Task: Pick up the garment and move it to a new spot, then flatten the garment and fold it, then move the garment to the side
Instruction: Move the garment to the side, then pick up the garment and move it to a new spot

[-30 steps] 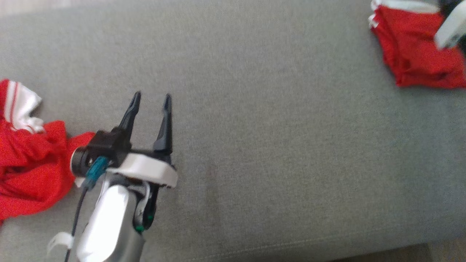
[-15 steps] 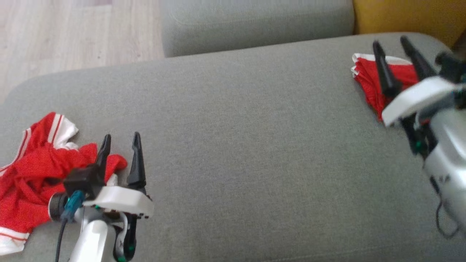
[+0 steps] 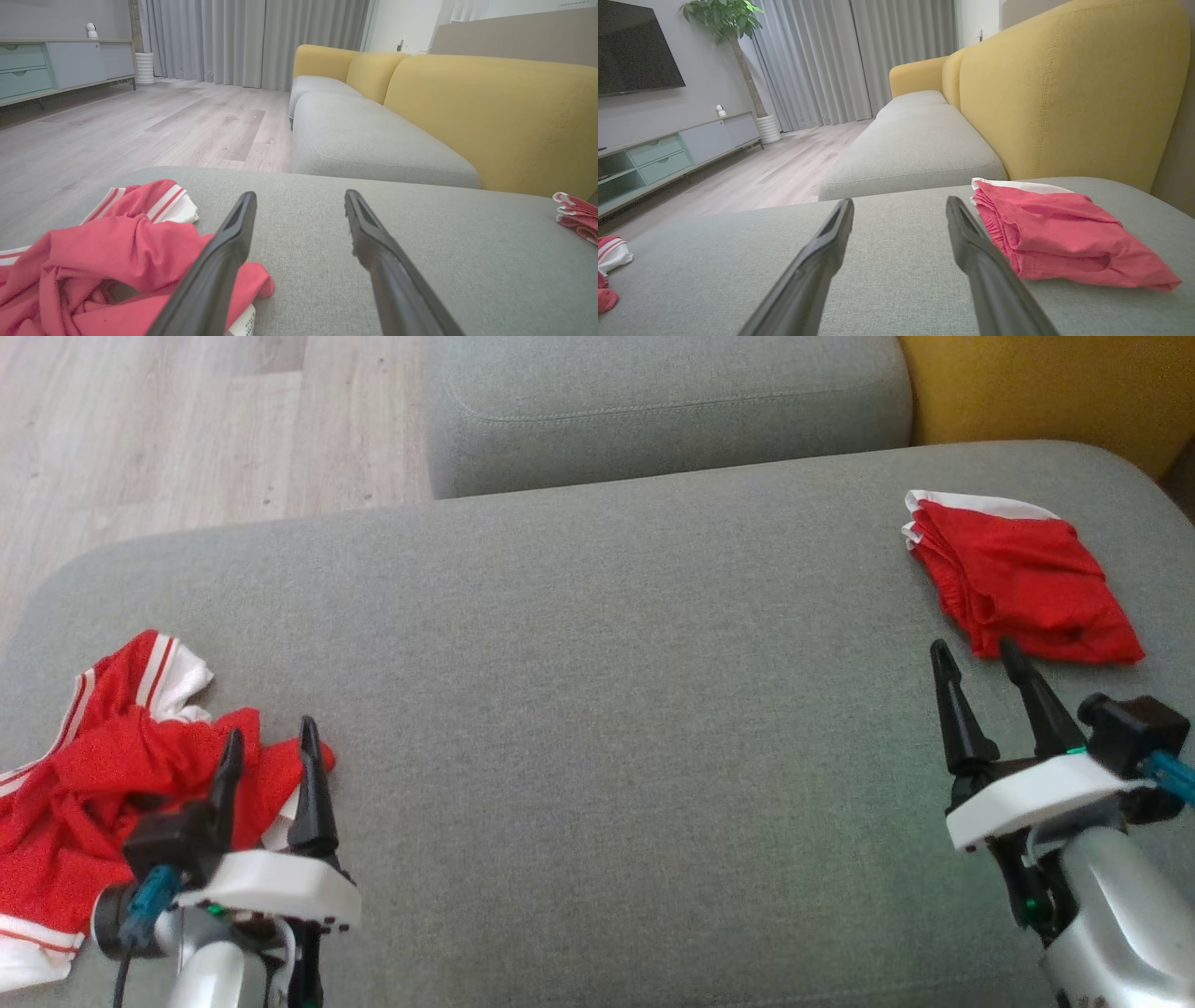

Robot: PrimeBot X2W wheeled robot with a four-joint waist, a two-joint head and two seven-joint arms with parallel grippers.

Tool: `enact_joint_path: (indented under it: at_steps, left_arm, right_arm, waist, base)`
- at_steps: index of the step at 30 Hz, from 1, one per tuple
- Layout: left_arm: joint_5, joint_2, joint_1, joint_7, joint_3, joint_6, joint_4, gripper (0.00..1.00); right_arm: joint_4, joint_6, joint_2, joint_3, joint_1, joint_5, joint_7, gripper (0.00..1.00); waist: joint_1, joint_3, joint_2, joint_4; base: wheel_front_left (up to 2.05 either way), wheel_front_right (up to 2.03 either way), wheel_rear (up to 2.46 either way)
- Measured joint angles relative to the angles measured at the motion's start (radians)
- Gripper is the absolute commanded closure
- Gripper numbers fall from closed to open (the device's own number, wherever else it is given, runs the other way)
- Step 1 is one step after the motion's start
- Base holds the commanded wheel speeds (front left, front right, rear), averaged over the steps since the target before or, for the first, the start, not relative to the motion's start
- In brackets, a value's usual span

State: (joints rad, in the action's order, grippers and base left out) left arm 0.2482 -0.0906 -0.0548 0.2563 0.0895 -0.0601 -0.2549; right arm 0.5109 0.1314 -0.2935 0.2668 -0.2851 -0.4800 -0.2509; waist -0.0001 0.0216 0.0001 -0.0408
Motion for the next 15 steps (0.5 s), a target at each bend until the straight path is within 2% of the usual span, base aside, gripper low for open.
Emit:
enact_joint_path:
  at_steps: [5,15]
  left_arm:
    - [-0.015,0.008,0.014,0.000,-0.003,0.009,0.002,0.00]
    - [-0.028,0.026,0.014,0.000,-0.007,0.035,-0.005,0.00]
  right_arm:
    - [-0.043,0.000,0.033,-0.043,0.031,0.055,0.000,0.00]
    - [-0.056,0.000,0.053,-0.052,0.033,0.095,0.000,0.00]
  waist:
    - [0.0000,-0.005,0.0000,-0.003]
    - [0.0000,-0.007,0.0000,0.003]
  base:
    - [0.00,0.00,0.00]
    - [0.00,0.00,0.00]
